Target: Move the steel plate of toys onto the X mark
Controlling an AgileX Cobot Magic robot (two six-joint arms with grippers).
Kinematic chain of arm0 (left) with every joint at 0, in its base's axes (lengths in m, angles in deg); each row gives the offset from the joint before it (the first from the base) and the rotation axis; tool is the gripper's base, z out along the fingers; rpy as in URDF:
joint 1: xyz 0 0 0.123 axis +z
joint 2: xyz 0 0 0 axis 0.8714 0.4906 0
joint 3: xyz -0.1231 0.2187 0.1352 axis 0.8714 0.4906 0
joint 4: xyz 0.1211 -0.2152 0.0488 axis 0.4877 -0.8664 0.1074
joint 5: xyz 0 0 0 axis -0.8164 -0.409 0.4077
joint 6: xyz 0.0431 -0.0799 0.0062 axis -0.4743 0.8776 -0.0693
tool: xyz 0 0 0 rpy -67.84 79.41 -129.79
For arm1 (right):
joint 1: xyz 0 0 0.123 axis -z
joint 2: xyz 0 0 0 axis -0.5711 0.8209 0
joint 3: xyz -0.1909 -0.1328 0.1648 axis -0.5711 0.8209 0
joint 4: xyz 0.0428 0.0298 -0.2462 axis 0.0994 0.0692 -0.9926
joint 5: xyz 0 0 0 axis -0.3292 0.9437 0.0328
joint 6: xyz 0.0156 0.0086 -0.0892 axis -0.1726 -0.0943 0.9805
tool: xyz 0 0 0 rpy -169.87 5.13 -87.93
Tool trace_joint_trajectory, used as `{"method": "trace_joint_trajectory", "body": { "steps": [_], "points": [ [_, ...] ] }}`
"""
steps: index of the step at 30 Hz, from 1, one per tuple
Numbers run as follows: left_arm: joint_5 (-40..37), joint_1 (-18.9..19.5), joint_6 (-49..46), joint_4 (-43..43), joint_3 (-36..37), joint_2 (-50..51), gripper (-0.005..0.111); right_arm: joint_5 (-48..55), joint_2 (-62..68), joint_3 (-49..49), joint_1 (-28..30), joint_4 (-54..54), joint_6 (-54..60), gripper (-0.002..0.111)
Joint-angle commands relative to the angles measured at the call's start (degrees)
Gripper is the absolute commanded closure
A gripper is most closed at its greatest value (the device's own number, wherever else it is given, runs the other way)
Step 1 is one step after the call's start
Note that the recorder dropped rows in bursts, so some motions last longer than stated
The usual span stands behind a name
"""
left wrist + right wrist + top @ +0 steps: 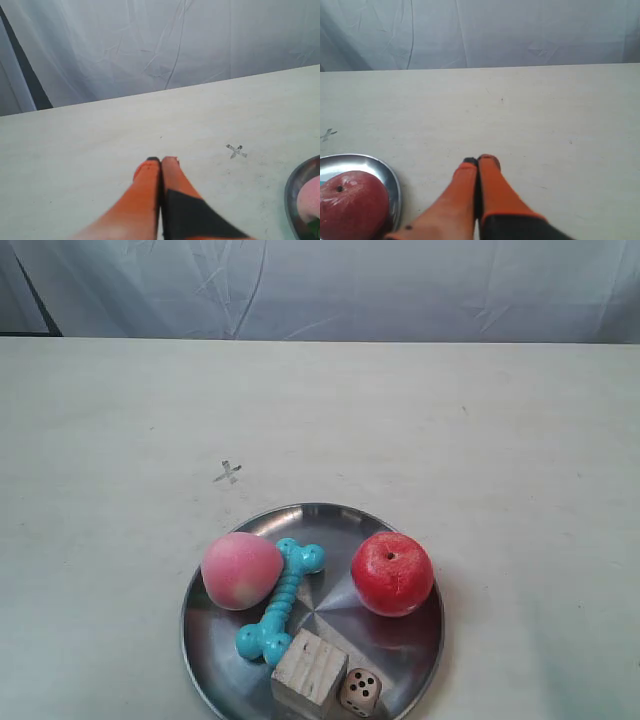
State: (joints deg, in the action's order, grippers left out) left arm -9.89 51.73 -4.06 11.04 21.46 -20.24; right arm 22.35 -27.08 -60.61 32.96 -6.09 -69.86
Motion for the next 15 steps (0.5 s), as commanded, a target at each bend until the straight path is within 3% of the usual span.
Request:
{"method": "trace_joint_trajectory", "body": {
  "steps": [1, 5, 10, 12, 15],
  "points": [
    [0.76, -0.42, 0.29, 0.31, 0.24, -0.29, 0.106, -0.37, -0.45, 0.10, 0.11, 0.02, 0.11, 0.108],
    [5.79, -0.42, 0.29, -0.87, 0.24, -0.29, 0.106, -0.37, -0.45, 0.10, 0.11, 0.13, 0.11, 0.108],
    [19.14, -0.42, 4.87, -23.98, 0.24, -0.29, 0.106, -0.70, -0.45, 0.10, 0.11, -0.10, 0.11, 0.108],
    [23.90, -0.42, 4.87, -27.57, 0.24, -0.29, 0.106, -6.01, -0.45, 0.10, 0.11, 0.84, 0.11, 0.108],
    [25.19, -0.42, 4.97, -31.28, 0.24, -0.29, 0.106, -12.14, -0.45, 0.10, 0.11, 17.49, 0.00, 0.108]
  ]
}}
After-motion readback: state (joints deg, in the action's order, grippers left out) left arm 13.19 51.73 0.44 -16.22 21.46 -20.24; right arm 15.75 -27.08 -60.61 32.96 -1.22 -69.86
